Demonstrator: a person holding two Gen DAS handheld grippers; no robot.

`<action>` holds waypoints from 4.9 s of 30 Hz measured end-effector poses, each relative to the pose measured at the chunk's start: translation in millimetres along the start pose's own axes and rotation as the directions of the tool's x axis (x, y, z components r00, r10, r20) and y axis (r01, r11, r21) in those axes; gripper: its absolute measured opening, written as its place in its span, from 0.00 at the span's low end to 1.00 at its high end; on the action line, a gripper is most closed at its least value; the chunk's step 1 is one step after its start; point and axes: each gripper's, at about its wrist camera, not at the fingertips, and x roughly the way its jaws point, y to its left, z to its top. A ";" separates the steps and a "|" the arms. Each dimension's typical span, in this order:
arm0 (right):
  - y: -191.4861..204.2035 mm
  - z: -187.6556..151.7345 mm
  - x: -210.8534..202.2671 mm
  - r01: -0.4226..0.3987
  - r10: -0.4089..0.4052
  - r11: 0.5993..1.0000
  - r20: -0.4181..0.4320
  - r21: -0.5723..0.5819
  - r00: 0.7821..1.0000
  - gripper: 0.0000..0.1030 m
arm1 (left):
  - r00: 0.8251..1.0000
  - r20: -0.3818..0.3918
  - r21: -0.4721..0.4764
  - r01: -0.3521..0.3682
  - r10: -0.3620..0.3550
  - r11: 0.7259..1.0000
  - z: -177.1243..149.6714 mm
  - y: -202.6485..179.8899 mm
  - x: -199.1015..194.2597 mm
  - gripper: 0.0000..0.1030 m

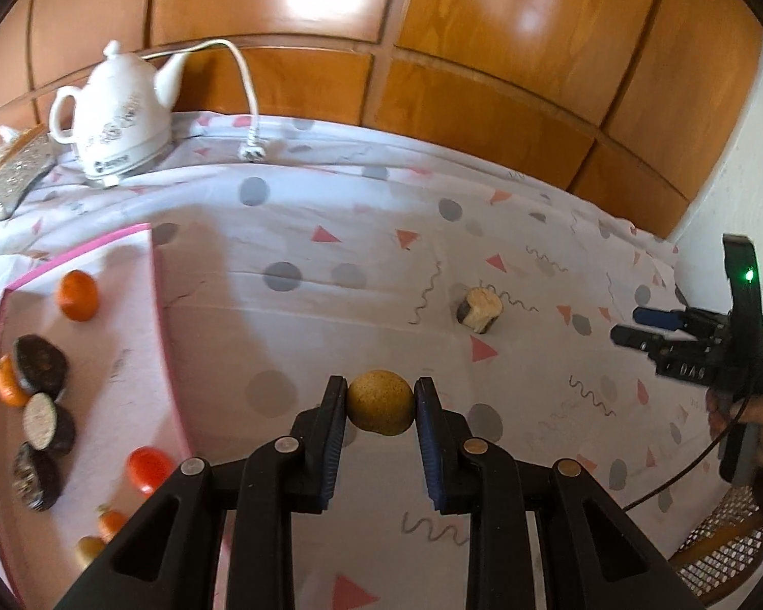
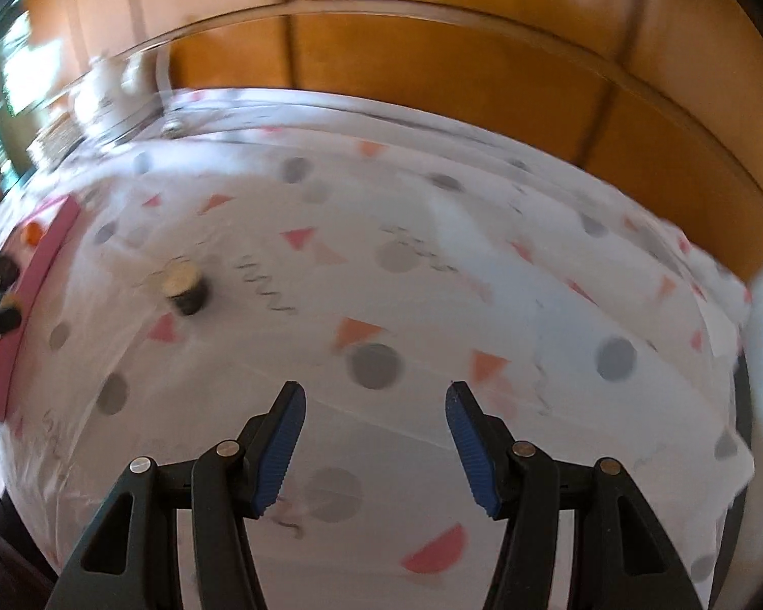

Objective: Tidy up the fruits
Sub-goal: 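Drop the yellow fruit into the tray with the left tool while the right tool reaches the log slice, then close the right tool on the pale log slice and lift it, then carry the pale log slice into the pink tray and open the right tool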

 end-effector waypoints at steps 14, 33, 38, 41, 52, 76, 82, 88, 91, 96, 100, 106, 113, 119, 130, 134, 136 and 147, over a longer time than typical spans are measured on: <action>69.6 4.7 14.9 -0.068 0.069 0.982 0.000 -0.177 0.998 0.57 | 0.991 0.075 -0.184 -0.092 0.107 0.979 -13.6 80.2 -55.1 0.26; 106.9 31.1 32.6 -0.121 0.121 0.976 -0.012 -0.184 0.993 0.57 | 0.969 0.004 -0.373 -0.227 0.247 0.900 -74.5 176.1 -87.7 0.26; 118.5 43.2 45.3 -0.100 0.098 0.979 -0.018 -0.176 0.995 0.57 | 0.968 -0.007 -0.369 -0.234 0.249 0.899 -79.2 179.8 -87.8 0.26; 121.1 48.4 55.5 -0.102 0.096 0.981 -0.040 -0.165 0.995 0.57 | 0.970 -0.014 -0.372 -0.229 0.241 0.900 -81.8 181.9 -86.8 0.26; 122.9 50.7 77.3 -0.085 0.074 0.985 -0.083 -0.147 0.994 0.54 | 0.977 -0.042 -0.356 -0.210 0.209 0.911 -85.4 181.8 -78.4 0.26; 128.7 51.3 75.4 -0.098 0.084 0.985 -0.101 -0.144 0.991 0.28 | 0.925 -0.016 -0.336 -0.362 0.379 0.869 -82.5 169.3 -88.8 0.58; 141.1 40.3 67.8 -0.136 0.123 0.979 -0.098 -0.150 0.988 0.28 | 0.907 0.020 -0.338 -0.391 0.422 0.856 -80.0 168.1 -98.4 0.70; 160.4 30.3 60.6 -0.171 0.155 0.970 -0.103 -0.171 0.983 0.28 | 0.898 0.042 -0.337 -0.401 0.439 0.852 -78.0 164.2 -104.4 0.74; 171.1 25.4 56.5 -0.190 0.173 0.964 -0.105 -0.186 0.979 0.28 | 0.892 0.058 -0.329 -0.408 0.449 0.852 -76.7 160.7 -109.2 0.75; 192.0 16.7 49.0 -0.219 0.198 0.950 -0.111 -0.221 0.974 0.28 | 0.882 0.093 -0.318 -0.413 0.462 0.853 -74.4 154.6 -118.3 0.76; 203.5 11.7 45.3 -0.232 0.211 0.943 -0.110 -0.241 0.971 0.28 | 0.879 0.110 -0.321 -0.411 0.464 0.853 -74.1 153.7 -123.9 0.78; 218.5 8.7 40.7 -0.267 0.244 0.932 -0.120 -0.247 0.962 0.28 | 0.879 0.123 -0.339 -0.399 0.461 0.852 -75.0 155.9 -128.7 0.78; 227.1 0.2 33.2 -0.301 0.276 0.919 -0.130 -0.255 0.952 0.28 | 0.866 0.120 -0.372 -0.414 0.485 0.831 -77.3 162.5 -132.2 0.80; 234.7 1.0 18.7 -0.330 0.308 0.905 -0.124 -0.267 0.943 0.28 | 0.853 0.115 -0.400 -0.429 0.509 0.810 -80.4 169.9 -134.7 0.86; 288.4 29.0 -19.4 -0.401 0.404 0.842 -0.071 -0.362 0.912 0.28 | 0.841 0.130 -0.408 -0.437 0.525 0.802 -80.4 172.5 -138.7 0.88; 316.5 44.3 -18.6 -0.405 0.416 0.825 -0.062 -0.395 0.907 0.28 | 0.840 0.129 -0.414 -0.438 0.527 0.798 -80.7 175.3 -139.3 0.88; 327.2 52.0 -14.0 -0.410 0.420 0.821 -0.065 -0.397 0.905 0.28 | 0.841 0.125 -0.418 -0.437 0.527 0.796 -81.1 177.6 -138.7 0.88; 379.4 68.1 36.0 -0.372 0.352 0.817 -0.130 -0.441 0.927 0.28 | 0.845 0.084 -0.438 -0.445 0.528 0.781 -86.5 190.8 -130.6 0.88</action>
